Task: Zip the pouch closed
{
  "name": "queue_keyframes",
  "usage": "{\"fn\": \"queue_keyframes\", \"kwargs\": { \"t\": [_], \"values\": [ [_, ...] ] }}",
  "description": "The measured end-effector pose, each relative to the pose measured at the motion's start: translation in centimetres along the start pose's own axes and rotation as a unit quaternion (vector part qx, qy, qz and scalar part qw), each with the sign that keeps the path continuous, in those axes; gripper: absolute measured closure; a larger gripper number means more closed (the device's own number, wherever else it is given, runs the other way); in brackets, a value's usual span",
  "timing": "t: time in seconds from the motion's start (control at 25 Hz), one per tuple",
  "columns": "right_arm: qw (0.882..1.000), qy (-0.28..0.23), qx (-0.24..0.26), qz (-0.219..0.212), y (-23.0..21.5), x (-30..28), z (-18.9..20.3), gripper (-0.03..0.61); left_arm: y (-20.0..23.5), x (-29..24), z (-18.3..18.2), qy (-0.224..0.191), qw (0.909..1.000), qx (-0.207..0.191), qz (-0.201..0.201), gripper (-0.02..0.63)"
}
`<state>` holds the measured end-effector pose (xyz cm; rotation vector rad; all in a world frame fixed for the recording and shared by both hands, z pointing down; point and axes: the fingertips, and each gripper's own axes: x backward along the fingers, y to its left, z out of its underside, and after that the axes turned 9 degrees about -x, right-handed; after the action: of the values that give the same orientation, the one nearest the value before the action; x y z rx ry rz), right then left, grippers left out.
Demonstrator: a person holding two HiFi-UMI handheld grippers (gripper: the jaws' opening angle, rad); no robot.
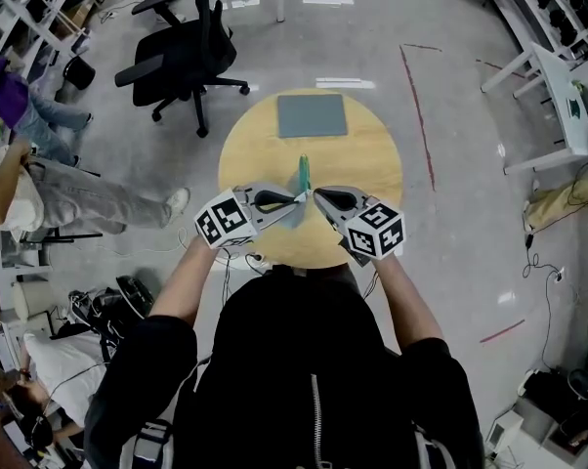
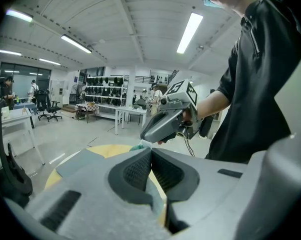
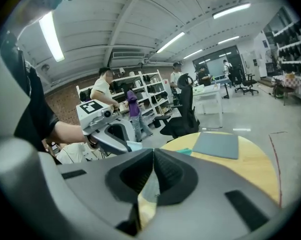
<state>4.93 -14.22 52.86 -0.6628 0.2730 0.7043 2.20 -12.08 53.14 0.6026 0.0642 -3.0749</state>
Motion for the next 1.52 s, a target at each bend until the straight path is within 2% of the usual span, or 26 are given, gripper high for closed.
{"fn": "queue_keyframes", "kwargs": {
  "t": [0.52, 0.76, 0.92, 1.52],
  "values": [
    [1.0, 0.006, 0.003, 0.026, -0.9, -0.4, 0.7, 0.567, -0.7, 0.4, -0.1, -0.008, 1.0, -0.005, -0.001, 0.611],
    [0.998, 0.012, 0.003, 0.055, -2.1, -0.5, 1.0, 0.568, -0.9, 1.1, -0.3, -0.024, 0.9997, 0.002, -0.004, 0.611],
    [0.997, 0.006, -0.022, 0.074, -3.8, 0.4, 1.1, 0.571, -0.6, 1.7, -0.6, -0.037, 0.9992, 0.013, -0.01, 0.611],
    [0.99, 0.008, -0.043, 0.132, -7.5, 2.0, 2.2, 0.569, -0.8, 2.8, -1.7, -0.063, 0.9976, 0.027, -0.007, 0.611]
  ]
}}
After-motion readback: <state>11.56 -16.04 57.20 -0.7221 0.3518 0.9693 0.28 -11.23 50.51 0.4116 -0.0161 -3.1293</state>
